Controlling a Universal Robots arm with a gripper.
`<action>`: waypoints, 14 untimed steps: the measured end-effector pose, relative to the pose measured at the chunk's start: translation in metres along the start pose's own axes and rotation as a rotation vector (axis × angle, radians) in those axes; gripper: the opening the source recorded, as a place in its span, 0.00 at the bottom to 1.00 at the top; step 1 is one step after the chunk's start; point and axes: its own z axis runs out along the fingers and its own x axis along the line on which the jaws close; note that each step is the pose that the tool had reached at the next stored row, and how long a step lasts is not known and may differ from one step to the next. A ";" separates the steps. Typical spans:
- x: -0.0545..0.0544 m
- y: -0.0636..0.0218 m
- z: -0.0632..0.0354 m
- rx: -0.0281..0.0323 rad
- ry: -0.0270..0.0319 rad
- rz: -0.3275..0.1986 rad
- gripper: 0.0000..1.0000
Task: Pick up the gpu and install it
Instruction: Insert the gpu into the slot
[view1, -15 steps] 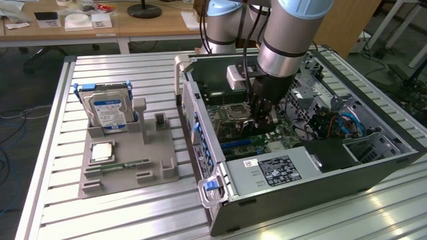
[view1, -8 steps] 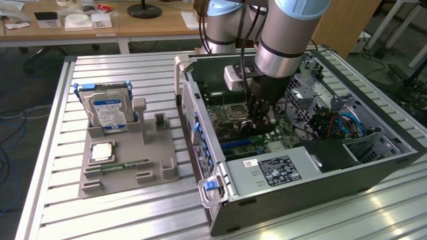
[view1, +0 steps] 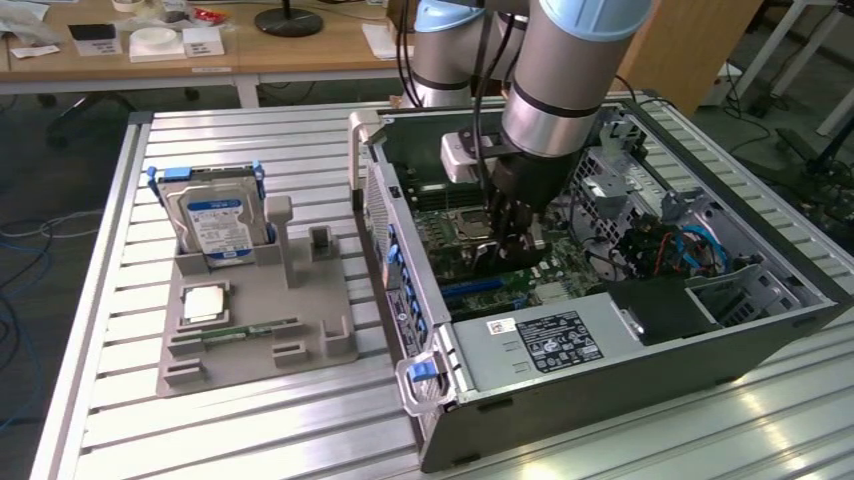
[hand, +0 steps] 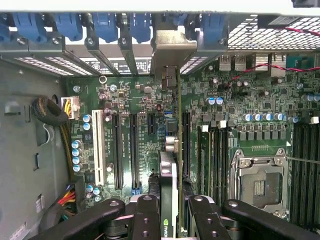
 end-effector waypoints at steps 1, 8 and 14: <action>0.000 0.0004 0.0001 0.0001 0.0000 0.000 0.27; -0.001 0.0018 0.0003 0.0000 0.0000 0.000 0.27; 0.000 0.0029 0.0003 0.0001 0.0003 0.000 0.27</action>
